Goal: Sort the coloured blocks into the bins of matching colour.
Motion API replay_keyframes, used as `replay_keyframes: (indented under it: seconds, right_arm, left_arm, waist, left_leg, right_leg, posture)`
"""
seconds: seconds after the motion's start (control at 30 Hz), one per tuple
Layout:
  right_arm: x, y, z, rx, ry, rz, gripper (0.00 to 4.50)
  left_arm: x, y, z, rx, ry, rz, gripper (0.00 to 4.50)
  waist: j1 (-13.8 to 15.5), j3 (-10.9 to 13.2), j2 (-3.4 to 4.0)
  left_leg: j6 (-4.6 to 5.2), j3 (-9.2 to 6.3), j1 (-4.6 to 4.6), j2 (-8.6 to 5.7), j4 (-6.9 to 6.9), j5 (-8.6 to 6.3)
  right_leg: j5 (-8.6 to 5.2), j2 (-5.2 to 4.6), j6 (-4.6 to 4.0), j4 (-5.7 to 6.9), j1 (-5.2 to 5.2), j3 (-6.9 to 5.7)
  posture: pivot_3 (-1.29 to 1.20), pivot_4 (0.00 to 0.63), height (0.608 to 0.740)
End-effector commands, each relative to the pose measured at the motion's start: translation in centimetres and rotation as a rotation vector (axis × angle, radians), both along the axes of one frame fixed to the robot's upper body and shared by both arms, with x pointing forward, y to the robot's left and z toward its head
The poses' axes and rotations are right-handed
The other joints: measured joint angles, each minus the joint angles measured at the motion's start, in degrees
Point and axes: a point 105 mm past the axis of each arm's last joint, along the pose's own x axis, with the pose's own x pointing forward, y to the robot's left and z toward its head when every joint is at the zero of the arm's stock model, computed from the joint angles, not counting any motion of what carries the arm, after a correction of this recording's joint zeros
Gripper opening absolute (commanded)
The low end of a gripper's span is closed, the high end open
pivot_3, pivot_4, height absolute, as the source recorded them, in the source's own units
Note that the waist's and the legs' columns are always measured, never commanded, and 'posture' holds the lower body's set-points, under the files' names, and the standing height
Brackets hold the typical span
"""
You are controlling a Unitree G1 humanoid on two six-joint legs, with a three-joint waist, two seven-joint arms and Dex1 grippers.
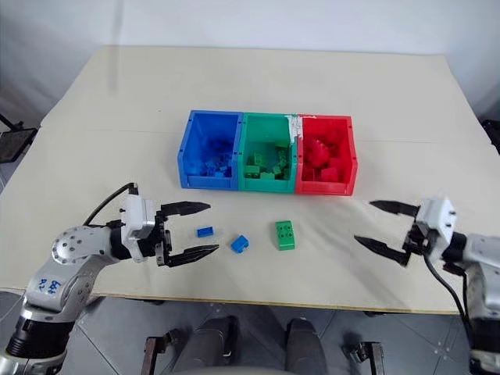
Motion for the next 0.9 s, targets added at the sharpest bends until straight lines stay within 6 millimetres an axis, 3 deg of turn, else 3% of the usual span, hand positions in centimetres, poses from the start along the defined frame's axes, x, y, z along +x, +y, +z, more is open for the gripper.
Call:
replay_keyframes:
  seconds: [0.03,0.1,0.23,0.4,0.5,0.67,0.9]
  right_arm:
    - [-0.1,-0.3,1.1,-0.025,-0.069,0.007,4.49]
    - [0.1,0.7,1.4,-0.012,-0.093,0.039,4.49]
    - [0.6,5.1,1.6,0.040,-0.039,0.140,4.49]
    - [0.9,11.6,-0.2,0.058,0.137,0.161,4.49]
    - [1.1,14.1,-0.6,0.129,0.182,0.114,4.49]
    - [1.6,15.8,-2.3,0.138,0.171,0.003,4.49]
    - [2.3,15.1,-3.6,0.098,0.159,-0.117,4.49]
  left_arm:
    - [-0.1,-0.4,0.4,0.002,-0.028,-0.048,4.50]
    - [0.0,-0.3,0.4,0.008,-0.036,-0.046,4.50]
    - [0.0,0.7,0.0,0.024,-0.047,-0.004,4.50]
    - [-0.2,2.4,-0.3,0.019,-0.053,0.091,4.50]
    - [-0.6,3.5,-0.6,0.022,-0.046,0.149,4.50]
    - [-1.8,4.3,-1.1,0.034,-0.020,0.191,4.50]
    - [-2.2,4.4,-0.5,0.047,-0.019,0.187,4.50]
  waist:
    - [-0.14,0.00,0.00]
    - [-0.15,0.00,0.01]
    - [-0.21,0.00,0.01]
    - [0.35,0.00,0.00]
    - [0.58,0.00,0.00]
    - [0.89,-0.01,-0.02]
    - [0.46,-0.01,0.00]
  left_leg:
    - [0.00,0.00,0.02,0.01,0.01,0.01]
    - [-0.02,-0.01,0.04,0.02,0.01,0.02]
    - [-0.03,-0.04,0.04,0.05,0.01,0.02]
    - [-0.04,-0.19,0.00,0.08,0.00,0.03]
    - [-0.04,-0.47,-0.01,0.04,0.01,0.03]
    - [0.00,-0.70,-0.07,-0.12,0.00,0.02]
    - [-0.01,-0.70,-0.05,-0.10,-0.07,0.02]
  right_leg:
    - [0.00,0.00,0.00,0.01,0.01,0.00]
    - [0.00,0.00,0.00,0.04,0.00,0.02]
    - [0.00,0.01,0.00,0.03,0.00,0.02]
    - [0.00,0.01,0.00,0.03,-0.03,0.01]
    - [0.00,-0.03,0.00,0.03,-0.04,0.01]
    - [0.01,-0.12,0.01,0.00,-0.01,0.00]
    - [0.00,-0.06,0.00,0.02,-0.04,0.00]
  posture:
    - [0.00,0.150,0.740]
    - [0.00,0.150,0.740]
    - [0.00,0.150,0.740]
    - [0.00,0.150,0.740]
    - [0.00,0.150,0.740]
    - [0.00,0.150,0.740]
    - [0.00,0.150,0.740]
